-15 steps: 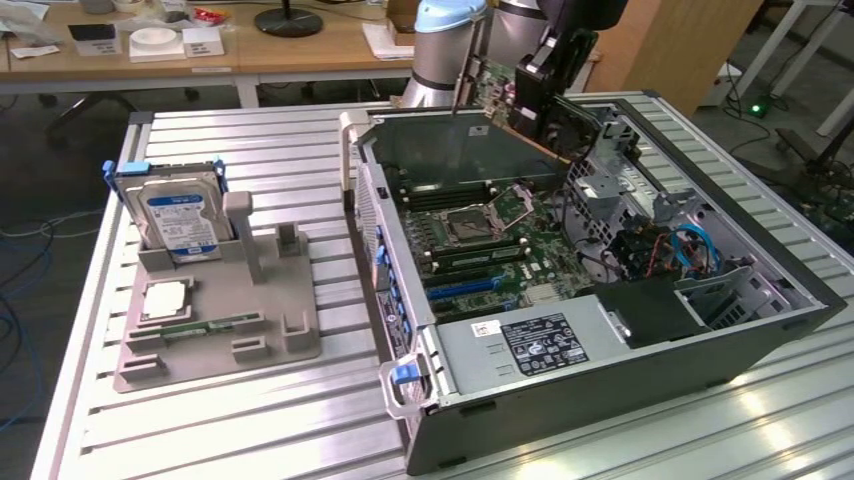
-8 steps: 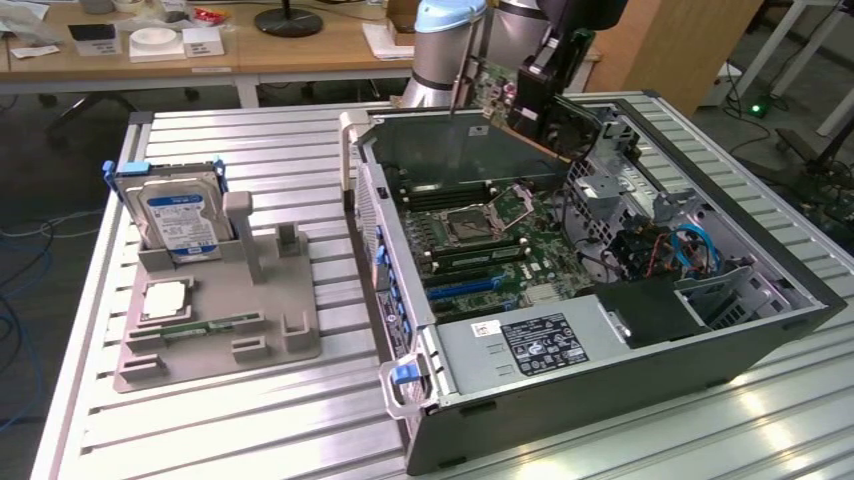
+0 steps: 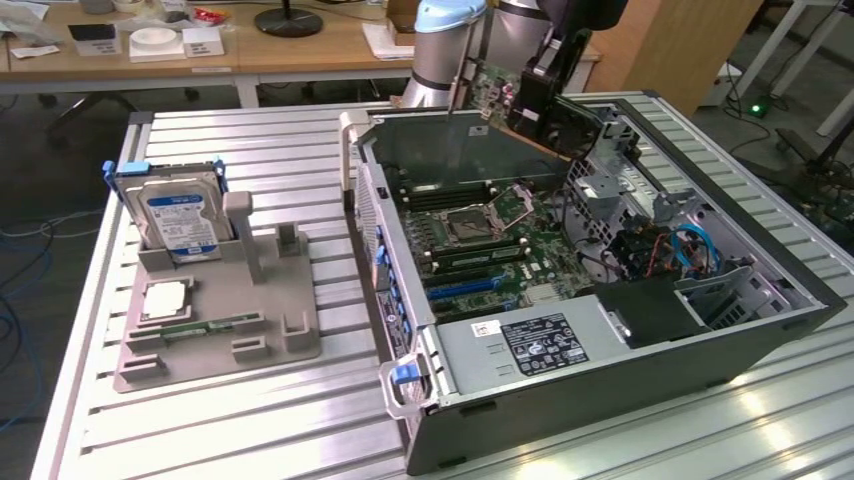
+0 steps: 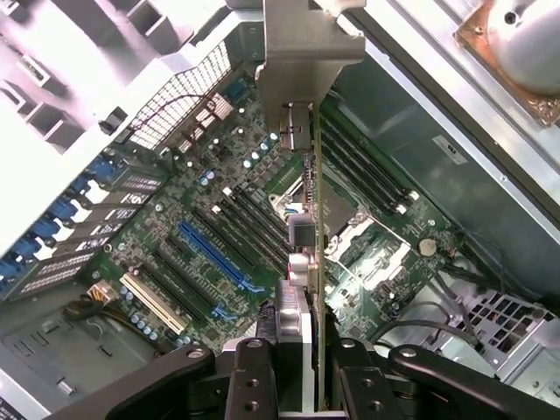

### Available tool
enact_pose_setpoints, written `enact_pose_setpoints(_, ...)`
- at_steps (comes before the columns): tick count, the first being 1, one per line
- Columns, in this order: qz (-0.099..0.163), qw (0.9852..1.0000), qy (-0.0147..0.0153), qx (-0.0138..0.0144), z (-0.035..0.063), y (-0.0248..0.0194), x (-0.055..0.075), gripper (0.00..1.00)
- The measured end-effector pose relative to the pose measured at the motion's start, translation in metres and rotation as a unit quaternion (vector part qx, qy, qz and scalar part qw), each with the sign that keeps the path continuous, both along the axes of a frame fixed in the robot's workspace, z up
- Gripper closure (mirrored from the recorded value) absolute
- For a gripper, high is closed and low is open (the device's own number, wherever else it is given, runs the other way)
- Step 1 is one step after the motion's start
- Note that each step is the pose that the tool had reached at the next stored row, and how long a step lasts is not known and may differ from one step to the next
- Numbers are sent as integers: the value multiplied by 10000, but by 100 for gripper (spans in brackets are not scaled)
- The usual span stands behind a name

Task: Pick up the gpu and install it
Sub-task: 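Insert the gpu into the slot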

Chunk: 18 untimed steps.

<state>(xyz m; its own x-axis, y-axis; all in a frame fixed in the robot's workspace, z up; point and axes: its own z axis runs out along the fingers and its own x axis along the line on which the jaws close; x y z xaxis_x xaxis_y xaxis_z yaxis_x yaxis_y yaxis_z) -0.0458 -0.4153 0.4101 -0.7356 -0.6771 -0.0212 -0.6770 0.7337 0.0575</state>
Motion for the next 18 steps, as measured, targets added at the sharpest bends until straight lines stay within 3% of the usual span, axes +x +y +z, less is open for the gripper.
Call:
enact_pose_setpoints(9,307,9995,0,7,0,-4,0,72)
enact_pose_setpoints(18,635,9980,0,10,0,-6,0,72)
